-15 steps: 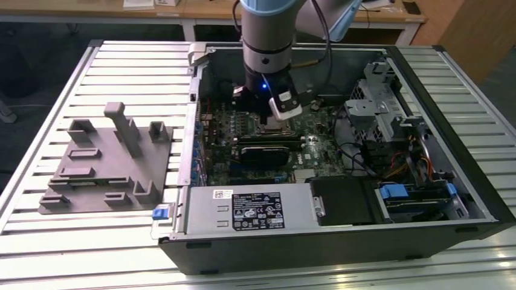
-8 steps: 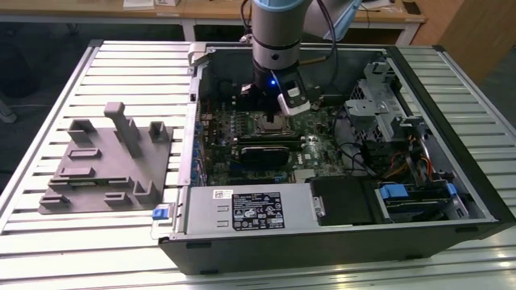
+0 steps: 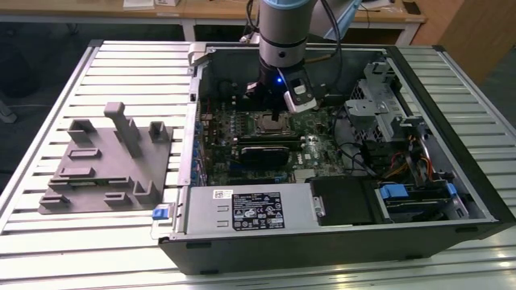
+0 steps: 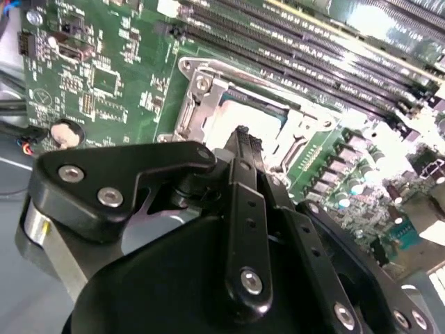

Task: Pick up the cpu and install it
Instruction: 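Install the second cpu locking lever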

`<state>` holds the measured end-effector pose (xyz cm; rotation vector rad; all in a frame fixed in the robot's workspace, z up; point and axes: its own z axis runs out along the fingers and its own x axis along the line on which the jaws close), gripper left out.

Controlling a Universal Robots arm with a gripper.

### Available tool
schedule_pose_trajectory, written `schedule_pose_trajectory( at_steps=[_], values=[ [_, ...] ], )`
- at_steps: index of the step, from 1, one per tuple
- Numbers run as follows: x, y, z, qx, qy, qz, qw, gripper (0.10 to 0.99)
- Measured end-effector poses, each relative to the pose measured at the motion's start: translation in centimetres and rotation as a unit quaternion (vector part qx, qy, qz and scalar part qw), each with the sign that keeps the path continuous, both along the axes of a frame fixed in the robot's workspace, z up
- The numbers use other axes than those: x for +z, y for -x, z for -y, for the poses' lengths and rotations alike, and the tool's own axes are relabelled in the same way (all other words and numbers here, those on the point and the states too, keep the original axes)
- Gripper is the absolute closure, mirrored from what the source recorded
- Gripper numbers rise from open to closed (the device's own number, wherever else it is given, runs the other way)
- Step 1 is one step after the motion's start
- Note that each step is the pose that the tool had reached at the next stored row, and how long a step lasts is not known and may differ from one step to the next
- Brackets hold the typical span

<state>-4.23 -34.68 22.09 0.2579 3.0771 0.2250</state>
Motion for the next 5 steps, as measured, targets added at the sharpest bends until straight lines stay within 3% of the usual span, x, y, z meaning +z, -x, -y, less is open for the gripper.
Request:
schedule_pose_trajectory(
  at_steps=[5],
  values=[
    [0.00, 0.00, -0.01, 0.000, 0.0000, 0.0000, 1.0000, 0.980]
  ],
)
